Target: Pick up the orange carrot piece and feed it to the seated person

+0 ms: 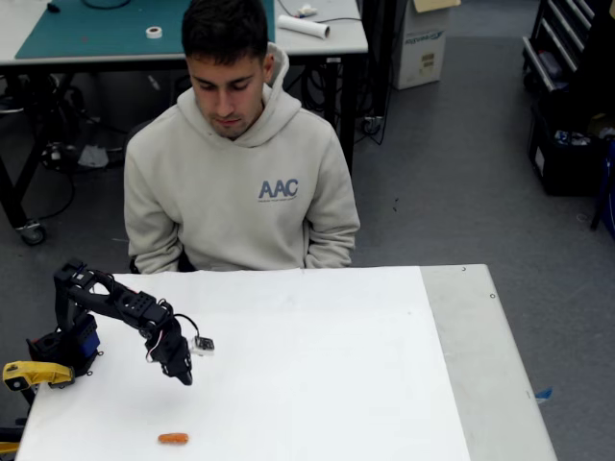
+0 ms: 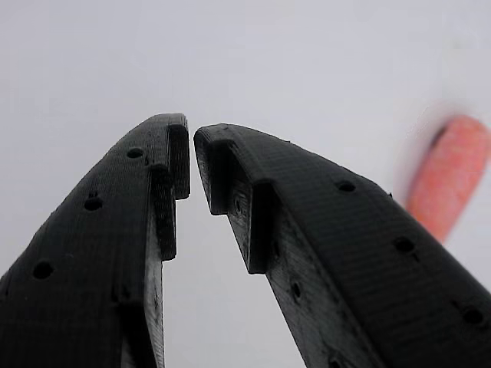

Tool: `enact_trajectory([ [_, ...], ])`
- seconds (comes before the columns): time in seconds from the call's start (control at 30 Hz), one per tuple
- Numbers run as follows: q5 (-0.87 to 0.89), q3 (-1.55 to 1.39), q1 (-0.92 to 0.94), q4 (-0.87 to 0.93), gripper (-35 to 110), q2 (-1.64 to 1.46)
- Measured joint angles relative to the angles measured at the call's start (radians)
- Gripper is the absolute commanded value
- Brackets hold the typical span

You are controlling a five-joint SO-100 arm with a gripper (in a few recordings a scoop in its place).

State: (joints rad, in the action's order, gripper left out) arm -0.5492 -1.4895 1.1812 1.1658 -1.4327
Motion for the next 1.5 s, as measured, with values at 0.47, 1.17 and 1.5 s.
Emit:
enact_trajectory([
  [0.47,0.152,0.250,0.104,0.011,-3,0.244],
  [1.17,0.321,0.282,0.216,0.017,-3,0.132],
  [1.5,0.311,0.285,0.310,0.017,-2,0.132],
])
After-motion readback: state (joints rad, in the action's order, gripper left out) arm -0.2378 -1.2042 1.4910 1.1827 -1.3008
